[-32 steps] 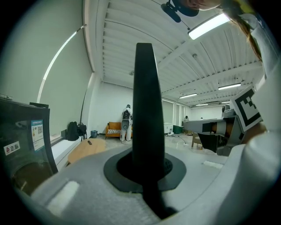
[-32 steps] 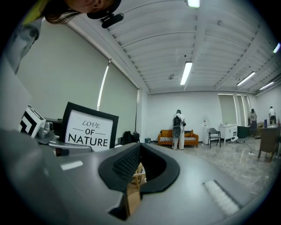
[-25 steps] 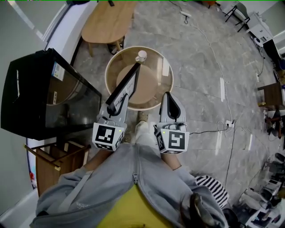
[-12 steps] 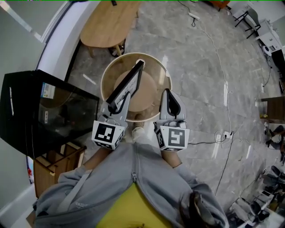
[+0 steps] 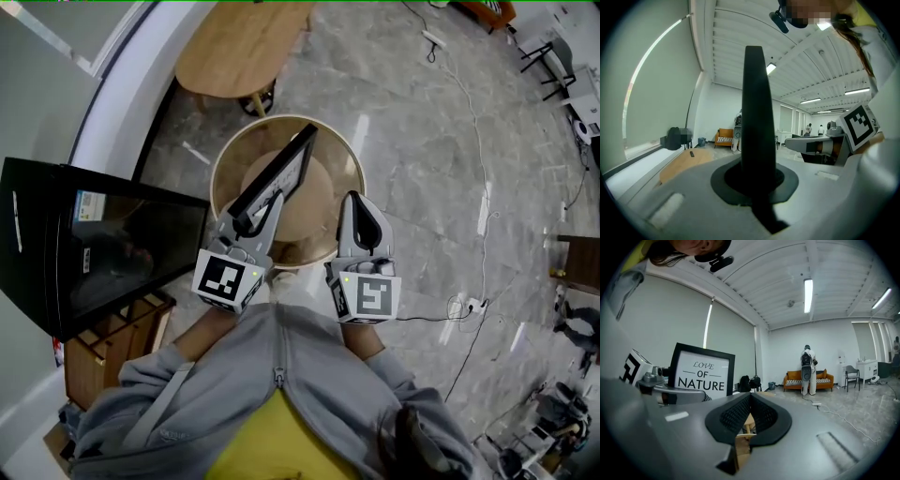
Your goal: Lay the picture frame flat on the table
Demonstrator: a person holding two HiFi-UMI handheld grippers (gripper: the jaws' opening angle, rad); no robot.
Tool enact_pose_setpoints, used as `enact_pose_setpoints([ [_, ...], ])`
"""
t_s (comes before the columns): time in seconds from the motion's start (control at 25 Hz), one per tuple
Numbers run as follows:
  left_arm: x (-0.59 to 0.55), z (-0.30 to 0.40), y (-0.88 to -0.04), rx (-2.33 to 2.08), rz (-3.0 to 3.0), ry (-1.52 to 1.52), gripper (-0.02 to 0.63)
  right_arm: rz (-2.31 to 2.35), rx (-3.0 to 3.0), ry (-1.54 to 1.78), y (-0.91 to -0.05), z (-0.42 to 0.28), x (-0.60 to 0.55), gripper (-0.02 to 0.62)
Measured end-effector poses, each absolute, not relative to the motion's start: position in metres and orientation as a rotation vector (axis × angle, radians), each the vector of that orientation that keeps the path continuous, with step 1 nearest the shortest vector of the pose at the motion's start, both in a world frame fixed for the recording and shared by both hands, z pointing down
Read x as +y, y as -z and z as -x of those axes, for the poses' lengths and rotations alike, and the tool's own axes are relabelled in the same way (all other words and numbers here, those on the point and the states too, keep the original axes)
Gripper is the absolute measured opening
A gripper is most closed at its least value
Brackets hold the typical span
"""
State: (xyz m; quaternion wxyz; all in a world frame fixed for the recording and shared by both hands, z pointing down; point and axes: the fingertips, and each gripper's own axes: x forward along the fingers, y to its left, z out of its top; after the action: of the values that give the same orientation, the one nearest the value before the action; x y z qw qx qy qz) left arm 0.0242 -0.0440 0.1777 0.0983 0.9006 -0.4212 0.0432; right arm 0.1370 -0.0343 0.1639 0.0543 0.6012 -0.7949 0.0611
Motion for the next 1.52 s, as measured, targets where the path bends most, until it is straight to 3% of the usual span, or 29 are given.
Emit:
enact_pose_setpoints([
  [0.64,-0.122,-0.013,-0.299,-1.099,-2.621,-0.208,0.009,-1.764,-2.367,-0.286,-0.271,-0.112,-0.092,0.002],
  [1.44,-0.12,-0.018,-0.508,-0.953,-2.475,-0.295,0.009,-1.565,-2.386,-0.452,-0.479,-0.109,-0.115,0.004],
  [1.52,-0.118,-0.021,-0.518,-0.925,-2.471,-0.293,0.009,-1.52,-2.398,-0.538,-0.499,-0.107,-0.114,0.043],
])
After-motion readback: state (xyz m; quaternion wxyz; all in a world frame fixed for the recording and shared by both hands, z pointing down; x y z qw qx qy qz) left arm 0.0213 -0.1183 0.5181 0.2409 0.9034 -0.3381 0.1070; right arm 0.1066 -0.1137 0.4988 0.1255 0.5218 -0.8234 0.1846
